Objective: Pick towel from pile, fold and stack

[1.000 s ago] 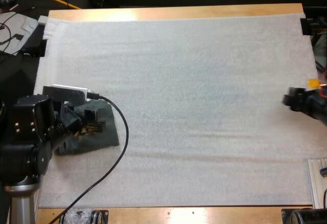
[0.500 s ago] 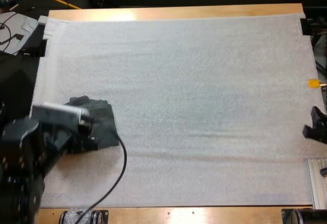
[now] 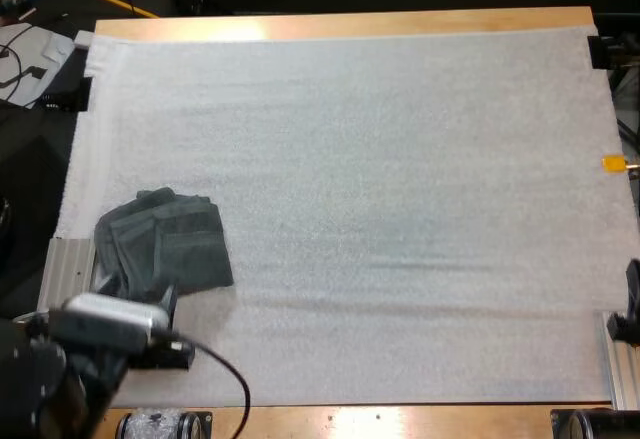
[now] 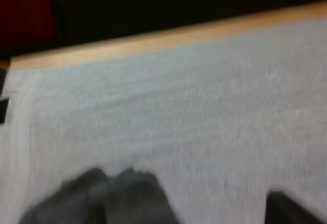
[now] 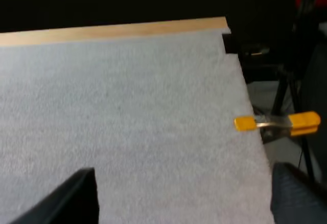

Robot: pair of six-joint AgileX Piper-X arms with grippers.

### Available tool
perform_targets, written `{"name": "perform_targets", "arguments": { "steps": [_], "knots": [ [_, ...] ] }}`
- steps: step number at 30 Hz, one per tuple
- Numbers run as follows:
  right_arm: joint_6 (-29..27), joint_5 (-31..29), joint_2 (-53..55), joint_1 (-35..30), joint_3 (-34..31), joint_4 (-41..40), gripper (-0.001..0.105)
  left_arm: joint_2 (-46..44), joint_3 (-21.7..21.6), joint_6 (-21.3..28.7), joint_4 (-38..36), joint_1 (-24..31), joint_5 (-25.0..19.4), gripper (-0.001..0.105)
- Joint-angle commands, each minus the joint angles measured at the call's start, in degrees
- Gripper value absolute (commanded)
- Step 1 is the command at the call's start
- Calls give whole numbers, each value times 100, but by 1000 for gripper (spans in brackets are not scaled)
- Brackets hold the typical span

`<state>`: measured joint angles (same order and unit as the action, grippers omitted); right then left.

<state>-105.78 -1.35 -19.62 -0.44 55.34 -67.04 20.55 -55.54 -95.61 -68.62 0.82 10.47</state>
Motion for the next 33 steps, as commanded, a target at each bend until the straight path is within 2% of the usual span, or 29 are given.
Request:
{"name": "perform_targets", "arguments": {
  "steps": [1, 6, 11, 14, 27, 33],
  "knots": [
    [-87, 57, 397, -19, 42, -205, 67, -549, 257, 16, -34, -28, -94, 61],
    [-72, 92, 1004, -20, 48, -432, 67, -1344, 499, 64, -245, -40, -141, 61],
    [-30, 115, 1611, -20, 40, -675, 67, -2045, 563, 114, -695, -48, -205, 61],
    [51, 93, 1667, -11, 8, -654, 67, -2163, 542, 84, -715, -23, -153, 60],
    [246, 162, 2288, -21, -55, -1011, 67, -3015, 531, 238, -1912, -16, -148, 61],
    [215, 180, 2230, -3, -157, -983, 66, -2988, 536, 293, -1889, 4, -143, 61]
  ]
}}
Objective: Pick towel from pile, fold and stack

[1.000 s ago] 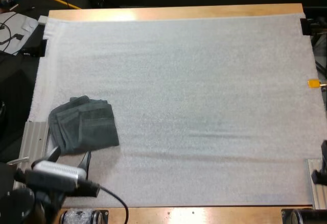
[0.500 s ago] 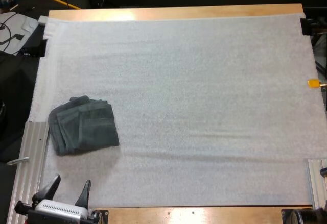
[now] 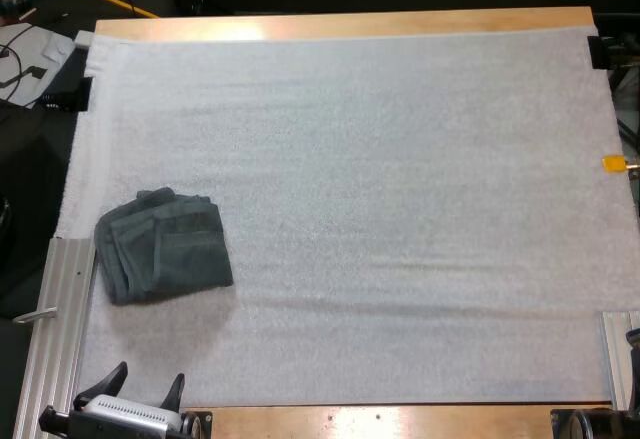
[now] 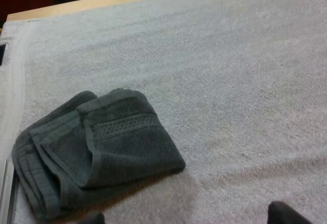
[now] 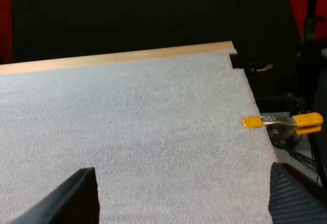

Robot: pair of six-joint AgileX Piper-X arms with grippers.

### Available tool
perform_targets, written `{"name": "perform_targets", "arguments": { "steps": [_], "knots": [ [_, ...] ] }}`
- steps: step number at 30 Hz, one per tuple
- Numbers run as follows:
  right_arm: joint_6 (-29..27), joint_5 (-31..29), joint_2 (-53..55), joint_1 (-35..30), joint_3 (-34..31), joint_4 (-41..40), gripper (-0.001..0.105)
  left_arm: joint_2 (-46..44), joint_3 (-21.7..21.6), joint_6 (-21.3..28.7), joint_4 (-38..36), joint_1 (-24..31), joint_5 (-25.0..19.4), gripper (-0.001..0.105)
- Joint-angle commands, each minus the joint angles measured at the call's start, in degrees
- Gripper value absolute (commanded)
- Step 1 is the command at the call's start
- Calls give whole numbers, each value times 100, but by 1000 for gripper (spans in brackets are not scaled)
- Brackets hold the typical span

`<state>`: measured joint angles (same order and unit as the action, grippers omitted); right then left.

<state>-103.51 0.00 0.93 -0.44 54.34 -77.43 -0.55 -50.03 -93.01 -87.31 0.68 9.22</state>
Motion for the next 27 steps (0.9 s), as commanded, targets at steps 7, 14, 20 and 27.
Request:
{"name": "perform_targets", "arguments": {
  "steps": [7, 14, 20, 27],
  "knots": [
    [3, 53, 183, -9, -79, -178, 67, -677, 11, 28, -275, -16, -8, 60],
    [16, 51, 187, -11, -167, 107, 67, -730, 24, 70, -134, -8, 1, 60],
    [17, 40, 216, -6, -405, 915, 67, -758, 71, 104, 598, 7, -11, 60],
    [35, 28, 242, -1, -880, 1916, 67, -744, 311, 110, 1793, -7, -19, 60]
  ]
}}
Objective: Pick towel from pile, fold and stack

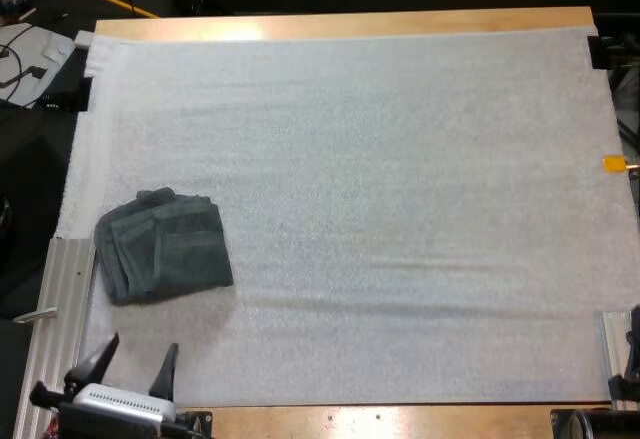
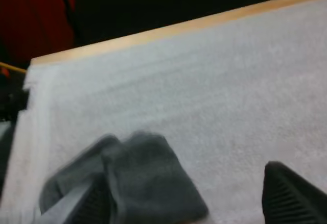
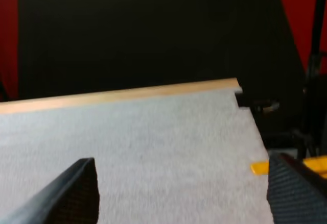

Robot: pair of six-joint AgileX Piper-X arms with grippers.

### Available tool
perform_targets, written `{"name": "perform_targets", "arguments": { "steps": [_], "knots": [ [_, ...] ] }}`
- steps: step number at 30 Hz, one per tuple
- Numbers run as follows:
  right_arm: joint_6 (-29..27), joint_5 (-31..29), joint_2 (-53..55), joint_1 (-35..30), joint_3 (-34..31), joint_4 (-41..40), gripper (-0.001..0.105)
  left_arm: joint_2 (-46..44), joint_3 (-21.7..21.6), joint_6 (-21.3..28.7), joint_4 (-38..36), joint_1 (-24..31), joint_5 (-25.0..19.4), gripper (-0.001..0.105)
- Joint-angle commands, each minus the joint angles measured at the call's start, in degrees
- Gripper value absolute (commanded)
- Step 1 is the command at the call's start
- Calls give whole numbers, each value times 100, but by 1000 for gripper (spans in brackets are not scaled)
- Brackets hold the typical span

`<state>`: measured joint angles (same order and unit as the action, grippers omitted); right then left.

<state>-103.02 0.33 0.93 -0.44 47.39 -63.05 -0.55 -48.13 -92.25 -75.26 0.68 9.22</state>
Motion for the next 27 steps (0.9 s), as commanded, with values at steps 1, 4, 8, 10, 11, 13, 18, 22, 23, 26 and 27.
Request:
{"name": "perform_targets", "arguments": {
  "steps": [1, 4, 8, 10, 11, 13, 18, 22, 23, 26, 27],
  "knots": [
    [-3, -1, 244, 2, -259, 564, 67, -741, 186, 35, 704, -10, -14, 60],
    [-47, -39, 172, -16, -387, 502, 67, -601, 339, 0, 824, -19, 15, 61],
    [-9, -30, 196, -15, -819, 657, 67, -695, 798, -9, 1122, -36, 20, 60],
    [11, -31, 188, -18, -981, 662, 67, -722, 1007, -5, 1205, -34, 11, 60],
    [22, -27, 185, -16, -1061, 658, 67, -732, 1101, 0, 1228, -30, 26, 60],
    [46, -33, 192, -18, -1206, 642, 67, -719, 1258, -14, 1258, -32, 25, 61],
    [91, -41, 175, -8, -1471, 592, 67, -735, 1523, -12, 1354, -30, 37, 60],
    [139, -62, 172, -18, -1598, 595, 67, -741, 1619, -17, 1443, -29, 43, 61],
    [152, -72, 168, -10, -1617, 580, 67, -739, 1621, -12, 1449, -25, 41, 61],
    [182, -81, 166, -12, -1665, 567, 67, -742, 1639, -19, 1489, -27, 53, 61],
    [182, -61, 189, -11, -1697, 587, 67, -791, 1639, -2, 1492, -18, 53, 61]
  ]
}}
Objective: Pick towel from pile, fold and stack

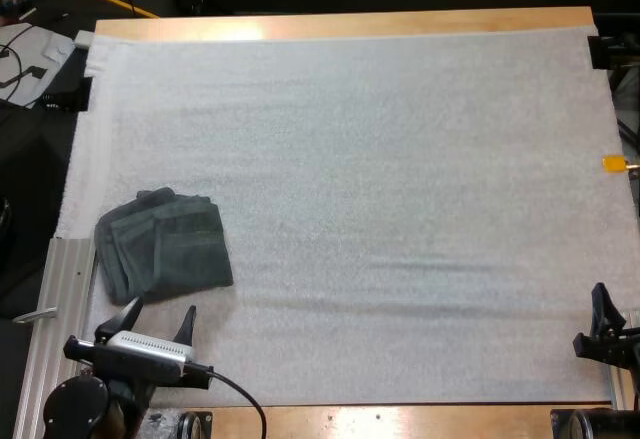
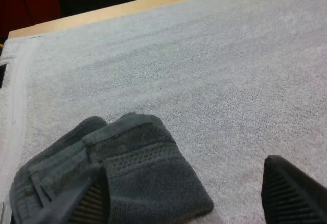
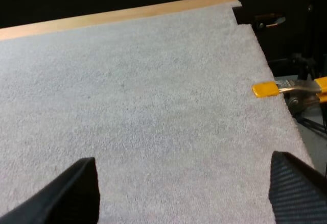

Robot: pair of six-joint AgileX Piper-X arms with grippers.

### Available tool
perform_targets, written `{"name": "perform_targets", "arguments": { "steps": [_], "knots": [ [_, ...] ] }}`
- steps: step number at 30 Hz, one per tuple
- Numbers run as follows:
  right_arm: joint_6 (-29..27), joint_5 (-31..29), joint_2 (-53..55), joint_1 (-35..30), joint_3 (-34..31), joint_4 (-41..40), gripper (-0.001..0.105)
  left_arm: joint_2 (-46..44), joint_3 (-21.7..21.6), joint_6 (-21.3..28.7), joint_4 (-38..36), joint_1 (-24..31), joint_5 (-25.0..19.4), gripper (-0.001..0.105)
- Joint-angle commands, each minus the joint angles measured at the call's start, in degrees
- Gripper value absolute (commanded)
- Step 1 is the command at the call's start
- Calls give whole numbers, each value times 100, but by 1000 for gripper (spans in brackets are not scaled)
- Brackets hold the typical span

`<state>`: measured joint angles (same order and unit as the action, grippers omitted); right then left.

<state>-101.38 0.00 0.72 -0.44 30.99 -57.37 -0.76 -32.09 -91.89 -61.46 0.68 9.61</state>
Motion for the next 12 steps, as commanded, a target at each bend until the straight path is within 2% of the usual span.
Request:
{"name": "perform_targets", "arguments": {
  "steps": [1, 12],
  "knots": [
    [9, -16, 219, -10, -69, 36, 67, -788, 30, -28, 111, -15, 13, 61],
    [32, -15, 235, -14, -276, 45, 66, -816, 74, -45, 134, -10, 13, 61]
  ]
}}
